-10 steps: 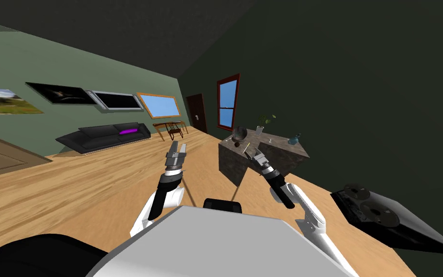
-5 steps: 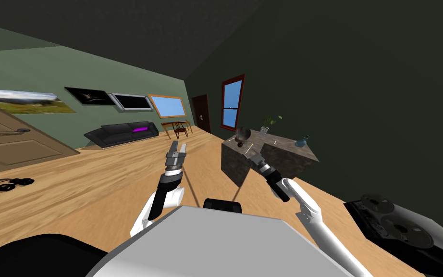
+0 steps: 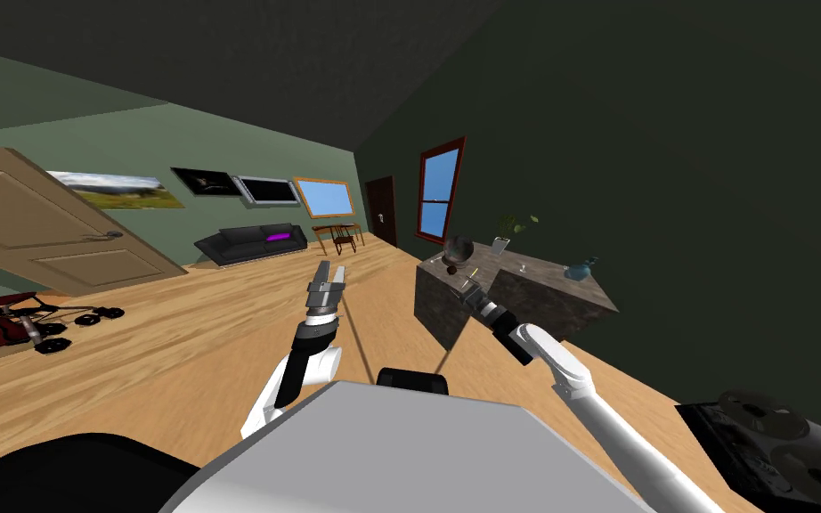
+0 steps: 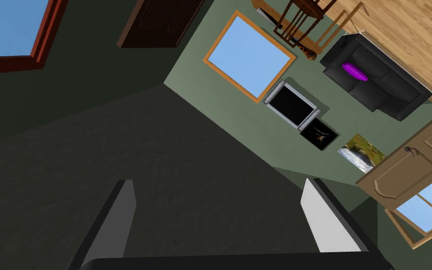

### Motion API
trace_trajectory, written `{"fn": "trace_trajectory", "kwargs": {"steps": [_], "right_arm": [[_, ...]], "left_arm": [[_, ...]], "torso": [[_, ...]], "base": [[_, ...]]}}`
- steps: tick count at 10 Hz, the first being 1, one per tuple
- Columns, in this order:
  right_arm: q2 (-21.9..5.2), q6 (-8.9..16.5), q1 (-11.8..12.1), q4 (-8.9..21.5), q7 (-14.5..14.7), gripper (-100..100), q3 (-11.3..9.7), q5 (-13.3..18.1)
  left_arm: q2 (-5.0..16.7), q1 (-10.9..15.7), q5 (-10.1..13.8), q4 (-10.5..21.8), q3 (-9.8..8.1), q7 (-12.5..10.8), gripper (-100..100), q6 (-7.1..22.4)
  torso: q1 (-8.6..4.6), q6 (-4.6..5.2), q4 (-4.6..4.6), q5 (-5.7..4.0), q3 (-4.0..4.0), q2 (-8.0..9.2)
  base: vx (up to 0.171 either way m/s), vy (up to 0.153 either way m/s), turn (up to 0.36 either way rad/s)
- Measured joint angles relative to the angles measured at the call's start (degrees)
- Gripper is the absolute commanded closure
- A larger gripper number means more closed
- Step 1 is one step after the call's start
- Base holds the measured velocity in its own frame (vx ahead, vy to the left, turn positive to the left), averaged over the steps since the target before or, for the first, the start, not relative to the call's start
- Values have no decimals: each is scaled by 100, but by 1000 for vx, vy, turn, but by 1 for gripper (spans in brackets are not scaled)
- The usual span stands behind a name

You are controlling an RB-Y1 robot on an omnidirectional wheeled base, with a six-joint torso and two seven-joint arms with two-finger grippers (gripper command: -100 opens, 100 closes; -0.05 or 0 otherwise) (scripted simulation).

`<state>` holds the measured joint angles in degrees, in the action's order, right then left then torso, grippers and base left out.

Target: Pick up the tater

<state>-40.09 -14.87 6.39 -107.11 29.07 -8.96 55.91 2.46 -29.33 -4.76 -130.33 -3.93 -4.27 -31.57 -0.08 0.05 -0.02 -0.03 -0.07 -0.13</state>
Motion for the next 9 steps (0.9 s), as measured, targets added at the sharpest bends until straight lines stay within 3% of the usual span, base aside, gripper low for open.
{"fn": "trace_trajectory", "kwargs": {"steps": [4, 5, 7, 9], "right_arm": [[-690, 385, -327, 411, 334, -100, -543, 583], [-759, 428, -422, 651, 517, -100, -663, 756], [-1034, 543, -475, 701, 584, -100, -801, 859], [-1402, 623, -582, 958, 742, -100, -967, 1042]], "left_arm": [[0, 0, 0, 0, 0, 0, 0, 0], [0, 0, 0, 0, 0, 0, 0, 0], [0, -1, 0, 0, 0, 0, 0, 0], [0, 0, 0, 0, 0, 0, 0, 0]], "torso": [[4, -3, -3, 2, -9, -17], [4, -4, -6, 0, -15, -26], [0, 2, -3, 0, -6, -10], [-2, -2, -5, 0, -14, -24]], "base": [[59, 8, 156], [74, -3, 81], [39, 1, 65], [84, -12, 145]]}}
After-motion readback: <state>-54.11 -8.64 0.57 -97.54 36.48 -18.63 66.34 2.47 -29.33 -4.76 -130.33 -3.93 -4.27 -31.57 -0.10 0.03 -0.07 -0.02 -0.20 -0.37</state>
